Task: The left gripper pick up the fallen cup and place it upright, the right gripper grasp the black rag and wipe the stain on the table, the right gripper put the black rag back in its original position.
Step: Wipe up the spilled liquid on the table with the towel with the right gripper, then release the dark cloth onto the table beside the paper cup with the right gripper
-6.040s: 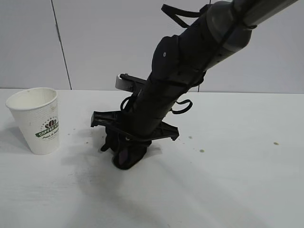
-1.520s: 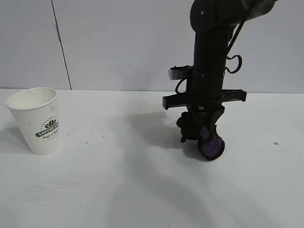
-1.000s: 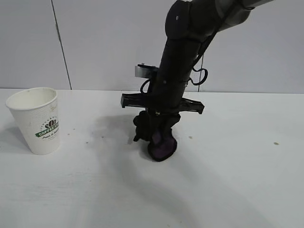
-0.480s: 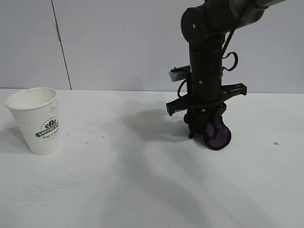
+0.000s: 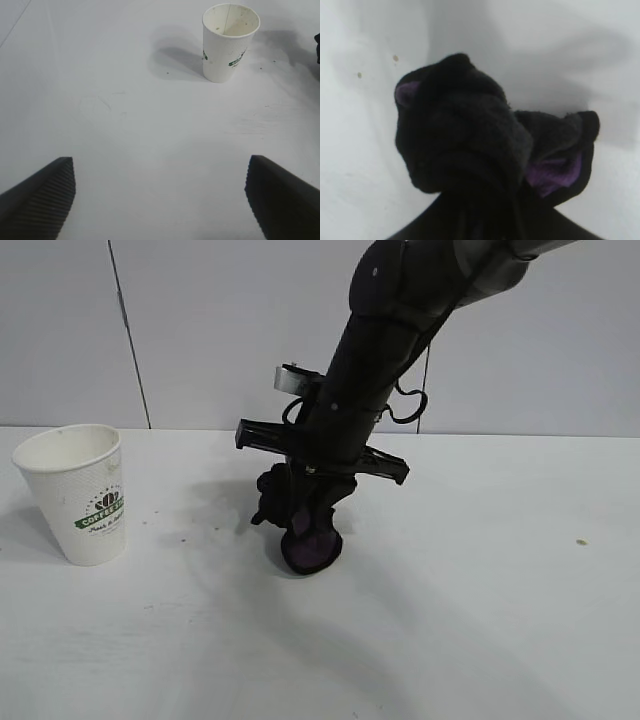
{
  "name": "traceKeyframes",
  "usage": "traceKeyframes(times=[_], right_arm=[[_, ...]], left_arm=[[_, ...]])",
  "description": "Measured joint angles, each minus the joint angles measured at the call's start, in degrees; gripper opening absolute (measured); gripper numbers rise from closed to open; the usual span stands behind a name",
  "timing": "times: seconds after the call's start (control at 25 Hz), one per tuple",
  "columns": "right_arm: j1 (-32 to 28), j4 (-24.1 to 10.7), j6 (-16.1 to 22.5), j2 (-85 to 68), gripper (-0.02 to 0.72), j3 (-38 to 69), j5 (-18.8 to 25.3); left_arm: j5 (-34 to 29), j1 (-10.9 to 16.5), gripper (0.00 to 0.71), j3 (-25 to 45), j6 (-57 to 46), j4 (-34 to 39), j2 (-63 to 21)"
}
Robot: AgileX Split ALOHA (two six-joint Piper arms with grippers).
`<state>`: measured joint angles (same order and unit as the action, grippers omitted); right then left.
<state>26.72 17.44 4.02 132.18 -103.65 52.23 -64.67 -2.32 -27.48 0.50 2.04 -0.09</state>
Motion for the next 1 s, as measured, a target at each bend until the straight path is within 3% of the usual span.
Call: traceKeyframes(times=[0.16,0.24,0.44,0.56,0.68,0.76,0.88,1.0], right_arm=[[-0.11,-11.41,6.92,0.11,0.095,0.00,0.15],[-0.17,-14.27,8.39,0.23,0.095,0.00,2.64],[-0.17,-15.30,6.85,0.29,0.095,0.00,11.46],[-0.17,-15.17,6.67,0.29,0.095,0.00,11.79],[-0.17,-12.17,5.72,0.29,0.099,0.00,10.71],[-0.17,-9.91,4.54,0.29,0.160,0.00,10.13],[-0.17,-9.04,3.86,0.29,0.372,0.00,9.75],[-0.17,-9.04,3.66,0.16,0.515,0.00,9.75]], left_arm=[[0.00,0.00,0.664,0.00,0.00,0.00,0.00],[0.00,0.00,0.664,0.00,0.00,0.00,0.00],[0.00,0.00,0.664,0.00,0.00,0.00,0.00],[0.00,0.00,0.664,0.00,0.00,0.00,0.00],[0.00,0.00,0.664,0.00,0.00,0.00,0.00],[0.00,0.00,0.664,0.00,0.00,0.00,0.00],[0.00,0.00,0.664,0.00,0.00,0.00,0.00],[0.00,0.00,0.664,0.00,0.00,0.00,0.00]])
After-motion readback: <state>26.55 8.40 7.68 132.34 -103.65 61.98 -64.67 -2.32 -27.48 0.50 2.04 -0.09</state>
